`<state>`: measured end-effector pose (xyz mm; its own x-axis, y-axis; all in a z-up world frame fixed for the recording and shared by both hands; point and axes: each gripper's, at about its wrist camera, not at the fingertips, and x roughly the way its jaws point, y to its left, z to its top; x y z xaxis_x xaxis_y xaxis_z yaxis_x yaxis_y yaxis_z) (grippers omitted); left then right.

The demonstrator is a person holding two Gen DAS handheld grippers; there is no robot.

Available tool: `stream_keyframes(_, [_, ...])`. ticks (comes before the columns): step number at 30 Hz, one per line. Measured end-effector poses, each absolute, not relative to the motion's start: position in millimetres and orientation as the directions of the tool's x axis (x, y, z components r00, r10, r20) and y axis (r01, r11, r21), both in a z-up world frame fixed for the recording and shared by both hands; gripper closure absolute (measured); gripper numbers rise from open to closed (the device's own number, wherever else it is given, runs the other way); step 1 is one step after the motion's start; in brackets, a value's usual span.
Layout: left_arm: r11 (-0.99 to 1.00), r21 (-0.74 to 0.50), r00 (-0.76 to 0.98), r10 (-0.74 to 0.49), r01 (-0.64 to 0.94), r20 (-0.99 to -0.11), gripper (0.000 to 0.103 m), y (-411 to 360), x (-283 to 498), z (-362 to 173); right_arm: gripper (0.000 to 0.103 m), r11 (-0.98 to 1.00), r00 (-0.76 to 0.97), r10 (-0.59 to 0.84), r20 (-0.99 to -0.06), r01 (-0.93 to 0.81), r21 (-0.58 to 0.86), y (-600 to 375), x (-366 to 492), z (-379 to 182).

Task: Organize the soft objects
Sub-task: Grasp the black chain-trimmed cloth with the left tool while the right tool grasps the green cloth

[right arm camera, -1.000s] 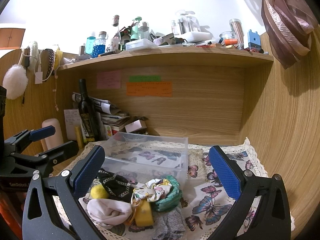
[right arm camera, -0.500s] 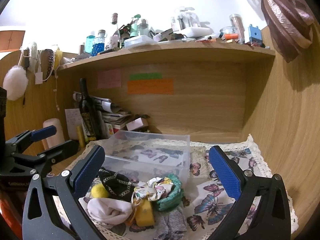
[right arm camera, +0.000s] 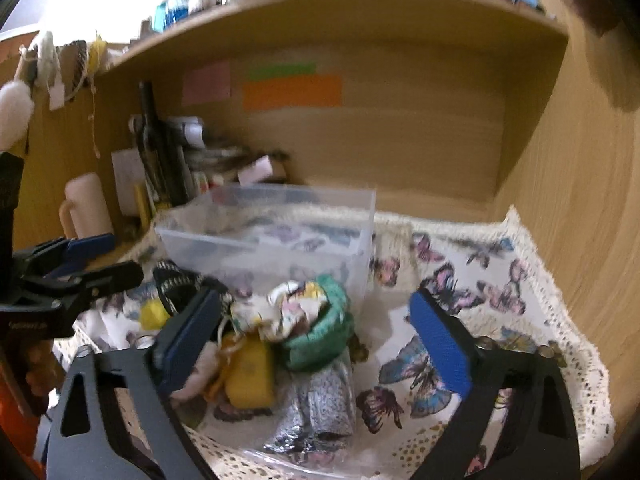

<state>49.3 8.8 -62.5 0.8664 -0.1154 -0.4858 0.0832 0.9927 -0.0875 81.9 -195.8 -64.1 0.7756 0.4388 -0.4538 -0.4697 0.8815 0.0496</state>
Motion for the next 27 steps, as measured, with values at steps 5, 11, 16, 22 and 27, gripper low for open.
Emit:
stream_keyframes(5, [0.987, -0.145, 0.825, -0.137, 0.067, -0.548, 0.017, 25.9, 75.4, -75.1, 0.039, 0.849, 0.715, 0.48, -0.509, -0.525, 0.062, -188.5, 94.5, -73.4])
stream_keyframes(11, [0.983, -0.145, 0.781, -0.179, 0.114, -0.598, 0.017, 12.2, 93.2, -86.9, 0.042, 0.804, 0.647, 0.523, -0.554, -0.59, 0.07, -171.1, 107.8, -80.2])
stream_keyframes(16, [0.986, -0.118, 0.759, -0.166, 0.118, -0.63, 0.017, 5.0, 102.2, -97.7, 0.042, 0.797, 0.608, 0.507, -0.611, -0.601, 0.063, -156.8, 123.3, -92.4])
stream_keyframes(22, [0.983, -0.137, 0.763, -0.182, 0.123, -0.62, 0.036, 8.9, 99.5, -99.7, 0.079, 0.798, 0.583, 0.492, -0.647, -0.599, 0.067, -151.6, 130.4, -104.5])
stream_keyframes(27, [0.983, -0.141, 0.78, -0.178, 0.116, -0.6, 0.056, 10.9, 96.8, -97.5, 0.09, 0.803, 0.602, 0.493, -0.628, -0.593, 0.061, -155.3, 124.8, -98.7])
